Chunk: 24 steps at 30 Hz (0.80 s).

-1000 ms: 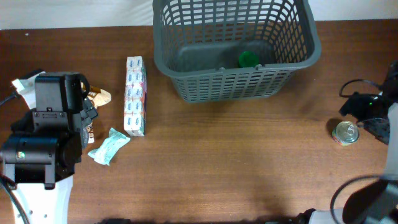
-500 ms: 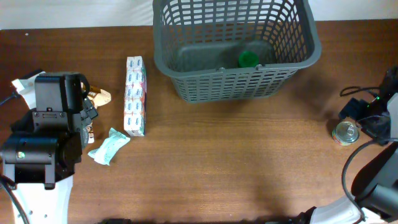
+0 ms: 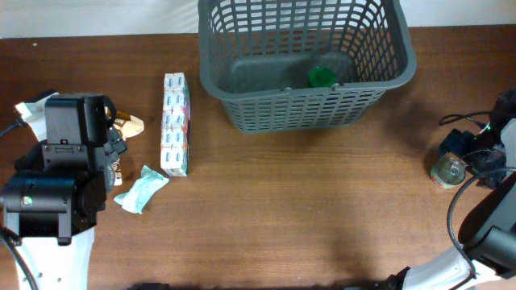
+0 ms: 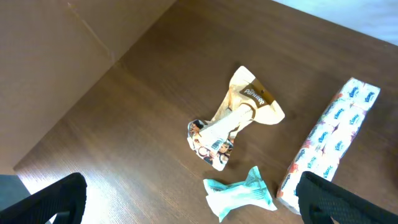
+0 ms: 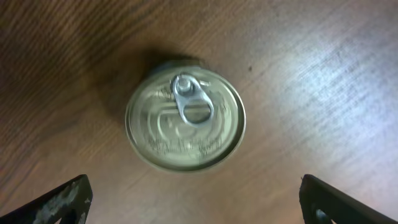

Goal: Pack container
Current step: 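Move the right gripper over the tin can at the right, then lower the right gripper and close it around the tin can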

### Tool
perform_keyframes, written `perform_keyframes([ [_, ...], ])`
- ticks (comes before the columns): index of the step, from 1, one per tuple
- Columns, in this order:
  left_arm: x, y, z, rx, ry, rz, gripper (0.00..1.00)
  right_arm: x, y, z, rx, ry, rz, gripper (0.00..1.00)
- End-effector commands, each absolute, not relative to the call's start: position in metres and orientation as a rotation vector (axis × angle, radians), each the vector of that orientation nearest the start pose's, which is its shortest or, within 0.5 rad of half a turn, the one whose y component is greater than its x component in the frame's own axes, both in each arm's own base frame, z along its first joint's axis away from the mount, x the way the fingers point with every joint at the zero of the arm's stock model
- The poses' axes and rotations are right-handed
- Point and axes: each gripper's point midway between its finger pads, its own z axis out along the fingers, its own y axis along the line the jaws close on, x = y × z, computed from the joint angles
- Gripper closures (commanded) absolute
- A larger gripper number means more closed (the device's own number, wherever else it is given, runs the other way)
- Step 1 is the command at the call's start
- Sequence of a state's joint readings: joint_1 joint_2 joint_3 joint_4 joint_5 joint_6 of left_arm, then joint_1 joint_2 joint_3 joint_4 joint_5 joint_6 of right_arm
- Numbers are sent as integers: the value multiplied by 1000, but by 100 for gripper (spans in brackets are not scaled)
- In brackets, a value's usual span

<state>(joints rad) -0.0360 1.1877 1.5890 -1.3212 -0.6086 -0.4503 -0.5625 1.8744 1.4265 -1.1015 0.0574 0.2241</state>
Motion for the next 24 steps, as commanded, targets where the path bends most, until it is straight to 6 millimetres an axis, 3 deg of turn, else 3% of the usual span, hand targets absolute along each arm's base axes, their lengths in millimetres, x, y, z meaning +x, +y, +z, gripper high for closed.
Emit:
perform_keyframes([
  [1, 257, 90, 342, -733, 2213, 511, 0, 294, -193, 51, 1182, 2932, -57, 1],
  [9, 257, 90, 342, -733, 2213, 511, 0, 294, -192, 29, 1168, 2989, -27, 1],
  [24, 257, 90, 342, -733, 2213, 511, 0, 306, -191, 23, 1085, 2981, 23, 1],
])
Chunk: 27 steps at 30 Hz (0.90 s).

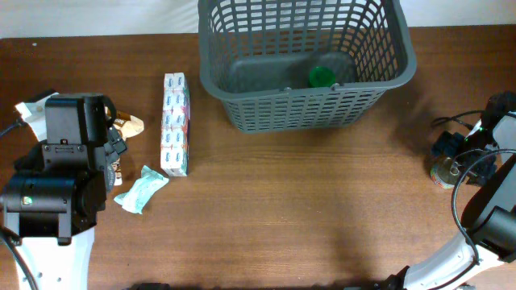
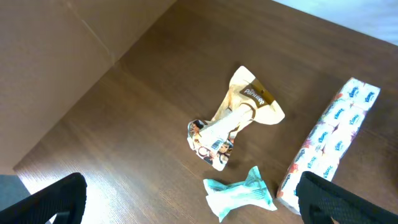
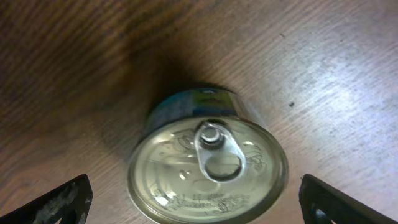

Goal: Pack container
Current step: 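Lower the right gripper and close it around the tin can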

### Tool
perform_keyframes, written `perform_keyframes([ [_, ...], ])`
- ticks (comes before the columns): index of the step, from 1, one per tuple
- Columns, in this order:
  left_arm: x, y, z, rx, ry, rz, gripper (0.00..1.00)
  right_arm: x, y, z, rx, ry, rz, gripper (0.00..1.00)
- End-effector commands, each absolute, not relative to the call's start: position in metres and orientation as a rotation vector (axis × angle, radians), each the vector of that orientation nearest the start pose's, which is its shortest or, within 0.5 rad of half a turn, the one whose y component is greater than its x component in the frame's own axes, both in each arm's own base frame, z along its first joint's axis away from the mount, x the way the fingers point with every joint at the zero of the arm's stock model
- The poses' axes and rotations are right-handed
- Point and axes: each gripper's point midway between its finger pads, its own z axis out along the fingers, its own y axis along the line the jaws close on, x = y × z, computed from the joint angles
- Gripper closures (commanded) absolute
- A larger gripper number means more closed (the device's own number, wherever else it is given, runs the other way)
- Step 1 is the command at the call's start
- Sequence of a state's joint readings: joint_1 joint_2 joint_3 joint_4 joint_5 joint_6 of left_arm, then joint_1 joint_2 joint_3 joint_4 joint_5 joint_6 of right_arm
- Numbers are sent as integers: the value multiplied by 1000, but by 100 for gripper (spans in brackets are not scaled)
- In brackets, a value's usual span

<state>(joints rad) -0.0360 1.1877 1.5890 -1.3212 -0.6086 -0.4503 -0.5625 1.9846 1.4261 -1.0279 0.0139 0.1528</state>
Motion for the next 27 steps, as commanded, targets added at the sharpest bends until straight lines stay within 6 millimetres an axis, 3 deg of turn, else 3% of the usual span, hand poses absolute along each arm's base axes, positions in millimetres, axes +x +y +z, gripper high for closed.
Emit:
perform_keyframes([
  [1, 257, 90, 342, -733, 2213, 511, 0, 306, -191, 22, 1085, 2982, 24, 1],
  [19, 257, 90, 342, -733, 2213, 511, 0, 299, -192, -1, 1108, 3043, 13, 1],
  [27, 257, 90, 342, -733, 2213, 511, 0, 296, -197, -2, 1110, 3050, -40, 1],
])
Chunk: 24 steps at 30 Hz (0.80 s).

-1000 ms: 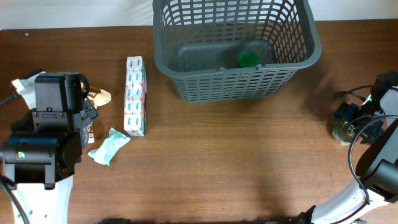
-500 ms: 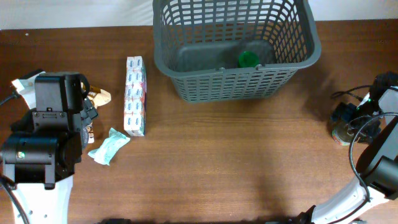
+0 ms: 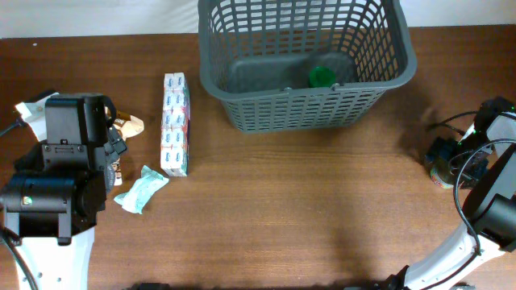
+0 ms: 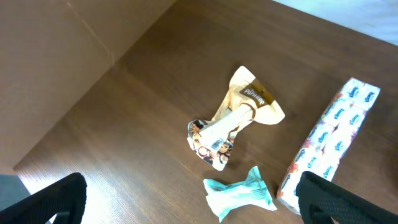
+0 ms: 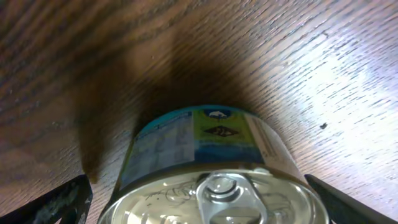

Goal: Pack container
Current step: 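Lower the right gripper and close it around the tin can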

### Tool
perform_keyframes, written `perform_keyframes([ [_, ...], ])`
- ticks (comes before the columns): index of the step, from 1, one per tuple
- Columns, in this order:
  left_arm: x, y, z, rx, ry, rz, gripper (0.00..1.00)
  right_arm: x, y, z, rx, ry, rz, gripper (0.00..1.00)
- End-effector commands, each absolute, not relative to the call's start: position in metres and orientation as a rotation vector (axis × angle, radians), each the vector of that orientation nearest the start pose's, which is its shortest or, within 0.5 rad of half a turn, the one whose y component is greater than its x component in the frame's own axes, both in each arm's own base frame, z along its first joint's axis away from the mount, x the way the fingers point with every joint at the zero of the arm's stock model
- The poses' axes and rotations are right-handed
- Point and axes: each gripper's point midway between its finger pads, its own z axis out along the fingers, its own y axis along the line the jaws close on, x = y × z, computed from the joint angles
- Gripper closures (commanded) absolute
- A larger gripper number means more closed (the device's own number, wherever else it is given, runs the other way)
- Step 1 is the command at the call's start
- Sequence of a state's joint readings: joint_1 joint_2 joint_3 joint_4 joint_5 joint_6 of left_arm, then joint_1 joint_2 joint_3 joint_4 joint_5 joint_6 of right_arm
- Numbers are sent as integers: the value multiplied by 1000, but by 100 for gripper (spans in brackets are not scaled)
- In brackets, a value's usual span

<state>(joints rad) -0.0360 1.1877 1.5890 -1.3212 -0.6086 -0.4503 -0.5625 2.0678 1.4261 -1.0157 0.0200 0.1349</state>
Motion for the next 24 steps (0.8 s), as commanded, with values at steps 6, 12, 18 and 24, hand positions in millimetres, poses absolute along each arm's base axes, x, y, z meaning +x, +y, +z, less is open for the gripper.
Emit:
perform_keyframes([
  [6, 257, 90, 342, -733, 2213, 511, 0, 296, -200, -2, 1107, 3048, -63, 1],
  [12, 257, 90, 342, -733, 2213, 511, 0, 296, -199, -4, 1098, 3054, -55, 1],
  [18, 257, 90, 342, -733, 2213, 511, 0, 295, -199, -4, 1099, 3056, -55, 5],
  [24, 257, 90, 342, -733, 2213, 511, 0, 295, -199, -4, 1100, 3057, -55, 41],
])
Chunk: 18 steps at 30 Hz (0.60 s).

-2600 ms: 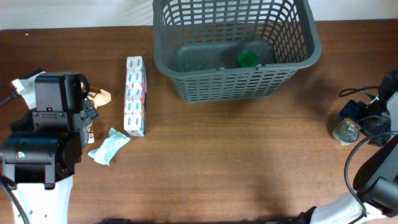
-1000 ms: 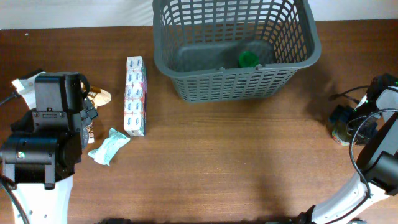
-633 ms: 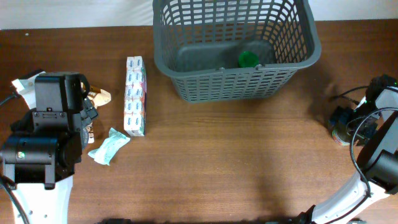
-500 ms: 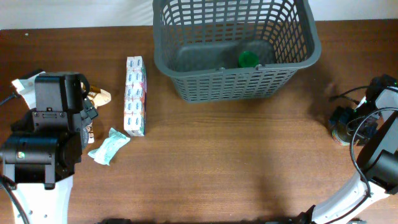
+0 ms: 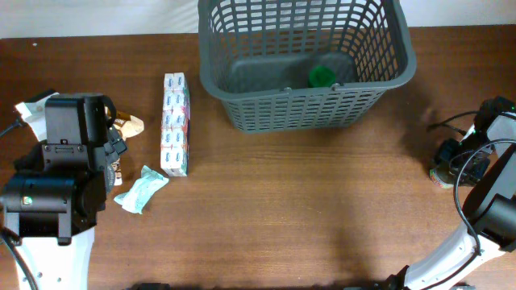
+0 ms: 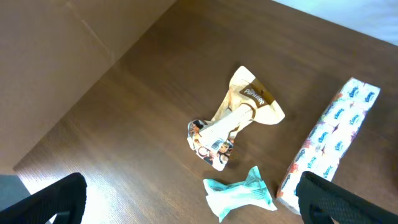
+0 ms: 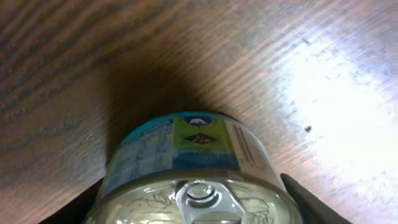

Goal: Pack container
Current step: 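Lower the right gripper and close it around the tin can, then lift the tin can and lower it into the grey basket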

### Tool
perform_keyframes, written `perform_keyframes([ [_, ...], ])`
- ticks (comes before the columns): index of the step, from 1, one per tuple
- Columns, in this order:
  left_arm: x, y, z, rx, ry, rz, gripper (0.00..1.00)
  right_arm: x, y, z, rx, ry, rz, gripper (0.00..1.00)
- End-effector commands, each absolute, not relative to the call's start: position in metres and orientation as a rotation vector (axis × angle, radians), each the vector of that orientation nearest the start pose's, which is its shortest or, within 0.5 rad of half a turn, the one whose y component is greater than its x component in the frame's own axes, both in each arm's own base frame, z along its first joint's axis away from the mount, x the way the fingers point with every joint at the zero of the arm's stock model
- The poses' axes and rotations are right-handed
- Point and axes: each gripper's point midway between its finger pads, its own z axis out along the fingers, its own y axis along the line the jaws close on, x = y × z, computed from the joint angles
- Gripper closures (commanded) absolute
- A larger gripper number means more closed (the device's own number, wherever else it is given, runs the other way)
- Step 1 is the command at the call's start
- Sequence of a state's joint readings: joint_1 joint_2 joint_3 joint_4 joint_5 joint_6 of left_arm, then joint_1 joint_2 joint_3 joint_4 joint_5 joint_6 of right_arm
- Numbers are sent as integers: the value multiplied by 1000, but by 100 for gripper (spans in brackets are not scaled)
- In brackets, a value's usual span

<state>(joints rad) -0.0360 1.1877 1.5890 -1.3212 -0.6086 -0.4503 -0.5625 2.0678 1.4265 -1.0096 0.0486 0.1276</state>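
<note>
A dark grey mesh basket (image 5: 306,60) stands at the back middle with a green item (image 5: 322,76) inside. At the right edge sits a tin can (image 7: 189,180) with a pull-tab lid and a blue-green label, also seen from above as can (image 5: 441,174). My right gripper (image 7: 191,202) is down around it, its fingers (image 7: 311,202) pressed against both sides. The left gripper (image 6: 193,202) hangs open above a tan snack packet (image 6: 233,121), a teal wrapper (image 6: 239,196) and a long tissue pack (image 6: 329,140), holding nothing.
The left arm's black body (image 5: 60,173) covers the table's left side, with the tissue pack (image 5: 174,125) and teal wrapper (image 5: 141,189) just right of it. Cables (image 5: 451,121) trail near the right arm. Bare brown tabletop (image 5: 306,209) spans the front middle.
My right gripper's fingers, wide apart beside the can before, now sit tight against its sides, and the camera is a little nearer the can. The left arm has not moved.
First my right gripper hung open well above the can, looking straight down on its lid. It was then lower, and lower again with the can between the open fingers. Now the fingers grip the can. The left side stayed unchanged throughout.
</note>
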Motion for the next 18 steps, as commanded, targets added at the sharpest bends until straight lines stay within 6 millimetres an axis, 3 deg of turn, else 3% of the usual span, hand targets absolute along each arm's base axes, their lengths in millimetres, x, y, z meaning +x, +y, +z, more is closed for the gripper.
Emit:
perform_keyframes([
  [1, 257, 90, 342, -733, 2213, 511, 0, 295, -199, -4, 1100, 3057, -55, 41],
  [2, 257, 90, 342, -733, 2213, 511, 0, 295, -199, -4, 1100, 3057, -55, 43],
  [5, 257, 90, 342, -733, 2213, 511, 0, 295, -199, -4, 1101, 3058, -54, 64],
  [9, 257, 90, 342, -733, 2213, 511, 0, 295, -199, -4, 1106, 3056, -55, 75],
  [12, 257, 90, 342, -733, 2213, 511, 1, 295, -199, -4, 1108, 3055, -55, 94],
  [18, 257, 90, 342, -733, 2213, 511, 0, 297, -199, 0, 1142, 3039, -43, 97],
])
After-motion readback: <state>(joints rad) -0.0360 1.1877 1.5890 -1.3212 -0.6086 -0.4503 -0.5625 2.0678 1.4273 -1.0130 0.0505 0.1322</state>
